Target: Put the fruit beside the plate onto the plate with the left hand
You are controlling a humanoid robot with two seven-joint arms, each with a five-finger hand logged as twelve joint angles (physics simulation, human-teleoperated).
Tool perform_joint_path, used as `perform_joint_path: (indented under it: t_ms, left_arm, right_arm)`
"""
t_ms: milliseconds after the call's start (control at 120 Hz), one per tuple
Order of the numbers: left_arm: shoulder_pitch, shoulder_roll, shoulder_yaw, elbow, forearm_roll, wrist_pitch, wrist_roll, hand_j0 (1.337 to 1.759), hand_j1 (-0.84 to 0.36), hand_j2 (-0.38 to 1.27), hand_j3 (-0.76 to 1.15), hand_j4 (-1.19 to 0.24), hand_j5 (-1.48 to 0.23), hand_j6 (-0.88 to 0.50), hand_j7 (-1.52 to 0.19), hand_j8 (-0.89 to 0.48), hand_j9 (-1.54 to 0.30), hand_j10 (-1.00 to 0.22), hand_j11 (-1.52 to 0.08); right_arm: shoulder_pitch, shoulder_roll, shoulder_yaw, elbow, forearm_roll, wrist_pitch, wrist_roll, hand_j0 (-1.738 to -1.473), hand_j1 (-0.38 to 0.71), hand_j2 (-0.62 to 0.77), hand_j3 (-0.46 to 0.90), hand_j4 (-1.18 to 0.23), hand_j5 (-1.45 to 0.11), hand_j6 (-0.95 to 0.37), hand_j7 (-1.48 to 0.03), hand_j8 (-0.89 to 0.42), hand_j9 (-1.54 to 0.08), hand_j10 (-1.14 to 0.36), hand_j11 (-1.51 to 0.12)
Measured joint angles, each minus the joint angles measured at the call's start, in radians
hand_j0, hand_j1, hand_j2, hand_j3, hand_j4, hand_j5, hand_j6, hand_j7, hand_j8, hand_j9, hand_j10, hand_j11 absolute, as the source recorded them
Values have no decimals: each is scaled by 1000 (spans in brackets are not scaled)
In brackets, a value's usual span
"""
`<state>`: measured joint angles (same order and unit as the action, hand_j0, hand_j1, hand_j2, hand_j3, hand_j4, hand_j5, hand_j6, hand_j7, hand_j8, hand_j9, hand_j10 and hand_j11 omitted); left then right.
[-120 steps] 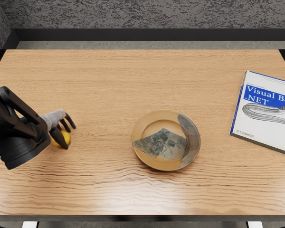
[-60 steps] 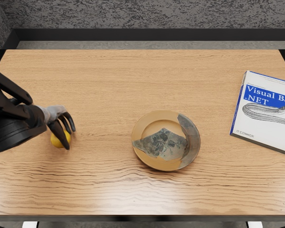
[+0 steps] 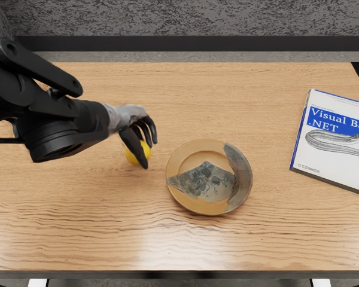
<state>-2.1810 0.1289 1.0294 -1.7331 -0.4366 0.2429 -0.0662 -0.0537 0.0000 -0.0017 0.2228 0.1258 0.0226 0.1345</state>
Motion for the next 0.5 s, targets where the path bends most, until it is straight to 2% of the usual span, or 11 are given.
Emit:
perform_joint_path:
  t_ms: [242,500]
  left_arm:
    - [0,-71,-153,4,1,-10,-1,1651,-221,313,0,-846,-1193,-626,-1154,-446,-1148,-546,-1152]
    - [1,-83,-202,10,1,-8,0,1651,-223,322,0,-848,-1178,-631,-1158,-444,-1140,-548,-1145]
  right_arm:
    - [0,0,0,0,0,0,0,-1658,-337,-2,0,-10,-13,-10,-13,-10,-13,-10,-13]
    - [-1,0,0,0,0,0,0,-1658,-337,-2,0,-10,-13,-10,-13,-10,-13,-10,-13]
